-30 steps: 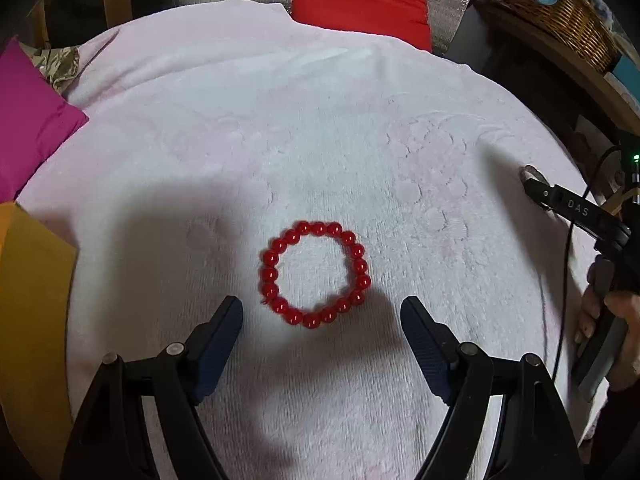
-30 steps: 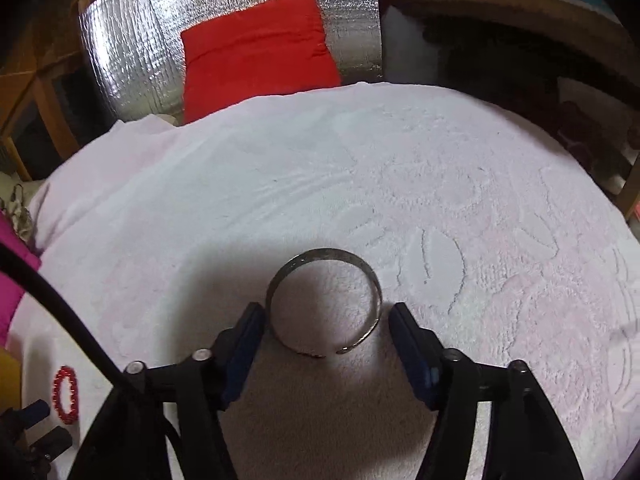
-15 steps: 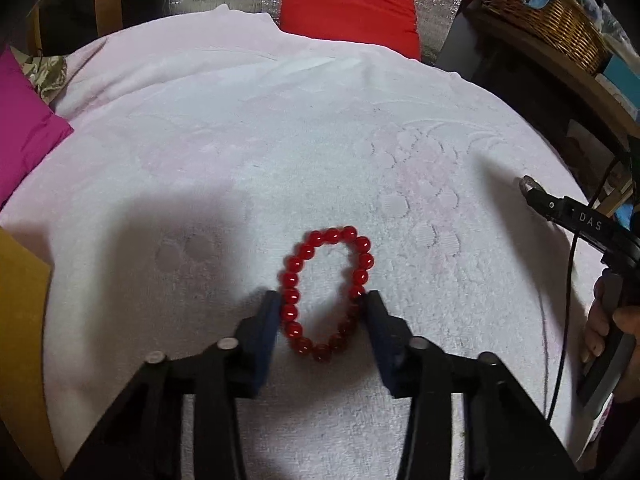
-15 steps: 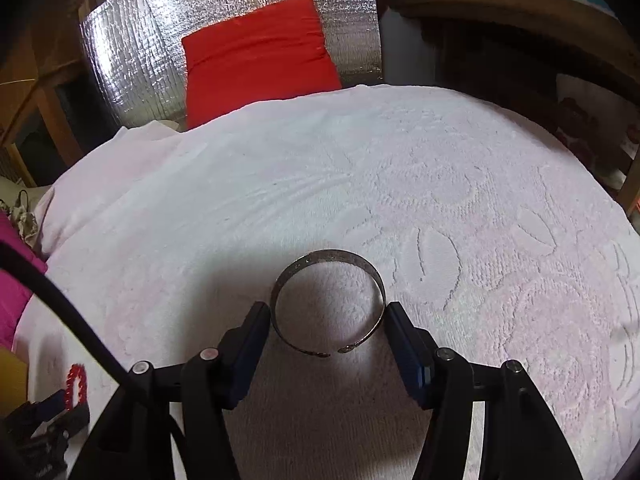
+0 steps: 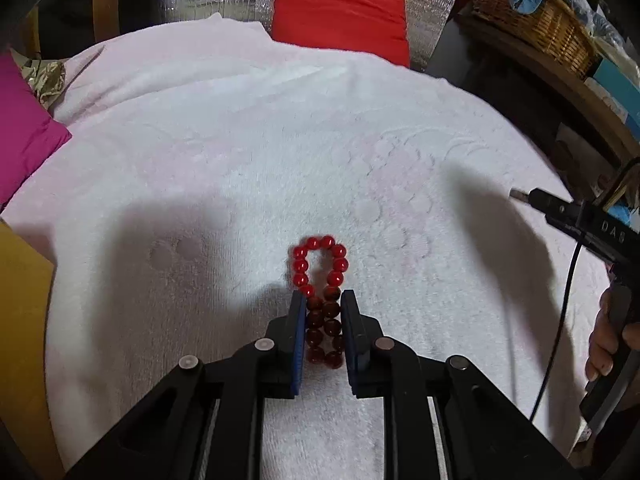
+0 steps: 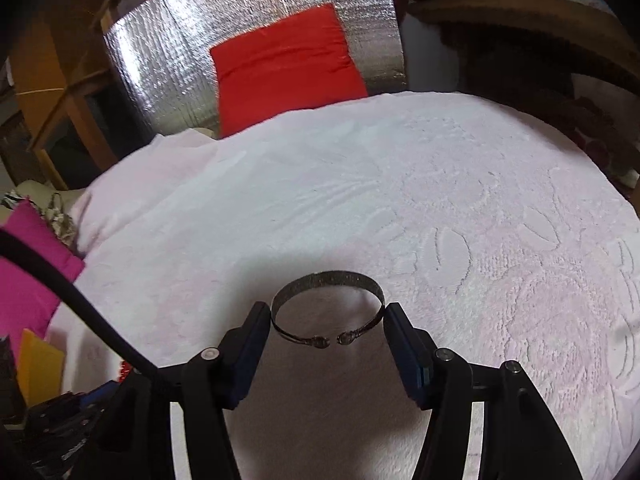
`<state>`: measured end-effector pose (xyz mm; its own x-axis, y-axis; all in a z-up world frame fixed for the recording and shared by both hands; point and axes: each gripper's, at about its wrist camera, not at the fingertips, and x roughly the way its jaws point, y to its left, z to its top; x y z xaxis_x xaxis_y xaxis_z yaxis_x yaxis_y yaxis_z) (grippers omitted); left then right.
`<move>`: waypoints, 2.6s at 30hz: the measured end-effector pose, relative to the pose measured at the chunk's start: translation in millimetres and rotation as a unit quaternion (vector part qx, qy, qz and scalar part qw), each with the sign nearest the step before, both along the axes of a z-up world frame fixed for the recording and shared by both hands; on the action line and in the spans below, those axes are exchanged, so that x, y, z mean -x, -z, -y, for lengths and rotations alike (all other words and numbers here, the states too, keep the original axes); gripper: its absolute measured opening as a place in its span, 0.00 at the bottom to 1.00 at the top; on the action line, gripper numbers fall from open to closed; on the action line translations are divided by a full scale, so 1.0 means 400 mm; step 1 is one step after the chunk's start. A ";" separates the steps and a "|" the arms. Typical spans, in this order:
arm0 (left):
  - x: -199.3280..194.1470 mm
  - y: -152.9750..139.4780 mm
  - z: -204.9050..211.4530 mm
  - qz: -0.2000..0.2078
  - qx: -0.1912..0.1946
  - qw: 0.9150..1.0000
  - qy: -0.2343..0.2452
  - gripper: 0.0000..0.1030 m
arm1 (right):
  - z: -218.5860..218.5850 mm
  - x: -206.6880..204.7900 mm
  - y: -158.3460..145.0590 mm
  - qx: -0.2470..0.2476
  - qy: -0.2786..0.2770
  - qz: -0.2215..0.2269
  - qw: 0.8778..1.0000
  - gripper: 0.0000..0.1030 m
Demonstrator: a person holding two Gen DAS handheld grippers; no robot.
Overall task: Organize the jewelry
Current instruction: 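Grasp the red bead bracelet with the left gripper while the right gripper grasps the silver bangle, then carry the red bracelet and silver bangle into the orange box and open both grippers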
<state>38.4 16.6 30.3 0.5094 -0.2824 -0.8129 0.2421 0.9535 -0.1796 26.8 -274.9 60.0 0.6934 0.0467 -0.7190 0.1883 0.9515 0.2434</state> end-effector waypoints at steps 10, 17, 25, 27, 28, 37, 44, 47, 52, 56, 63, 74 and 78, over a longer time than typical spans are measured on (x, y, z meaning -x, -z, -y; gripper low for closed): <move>0.047 -0.051 -0.011 0.018 0.013 1.000 0.006 0.01 | -0.030 0.061 -0.045 -0.016 -0.035 0.025 0.999 0.60; 0.039 -0.025 -0.037 -0.002 0.006 1.000 0.004 0.02 | -0.061 0.061 -0.007 0.017 -0.059 -0.003 0.998 0.60; 0.033 -0.033 -0.041 0.007 0.002 1.000 0.008 0.58 | -0.054 0.044 0.022 0.039 -0.072 -0.034 0.996 0.65; 0.030 -0.036 -0.034 0.009 0.007 1.000 0.018 0.60 | -0.056 0.039 0.043 0.053 -0.073 -0.053 0.994 0.65; 0.029 -0.034 -0.030 0.008 0.004 1.000 0.023 0.66 | -0.057 0.034 0.054 0.062 -0.074 -0.064 0.993 0.65; 0.016 0.027 -0.008 -0.018 -0.030 0.999 0.035 0.68 | -0.061 0.035 0.060 0.074 -0.077 -0.070 0.992 0.70; 0.004 0.046 0.009 -0.015 0.000 0.999 0.051 0.38 | -0.106 0.039 0.068 0.123 -0.092 -0.077 0.985 0.64; 0.008 0.041 0.021 -0.005 -0.002 0.998 0.061 0.21 | -0.108 0.041 0.065 0.123 -0.091 -0.076 0.985 0.63; 0.012 0.034 0.017 0.000 -0.001 0.998 0.058 0.14 | -0.114 0.046 0.057 0.117 -0.091 -0.072 0.986 0.63; 0.025 0.007 0.013 0.011 0.005 0.998 0.055 0.09 | -0.115 0.043 0.036 0.100 -0.094 -0.059 0.989 0.63; 0.054 -0.057 -0.013 0.032 0.026 0.998 0.037 0.10 | -0.155 0.044 -0.009 0.073 -0.105 -0.026 0.991 0.63; 0.121 -0.149 -0.080 0.067 0.063 0.996 -0.002 0.09 | -0.225 0.072 -0.042 0.063 -0.110 0.009 0.992 0.63; 0.167 -0.192 -0.101 0.088 0.080 0.993 -0.016 0.09 | -0.253 0.085 -0.062 0.051 -0.111 0.026 0.992 0.63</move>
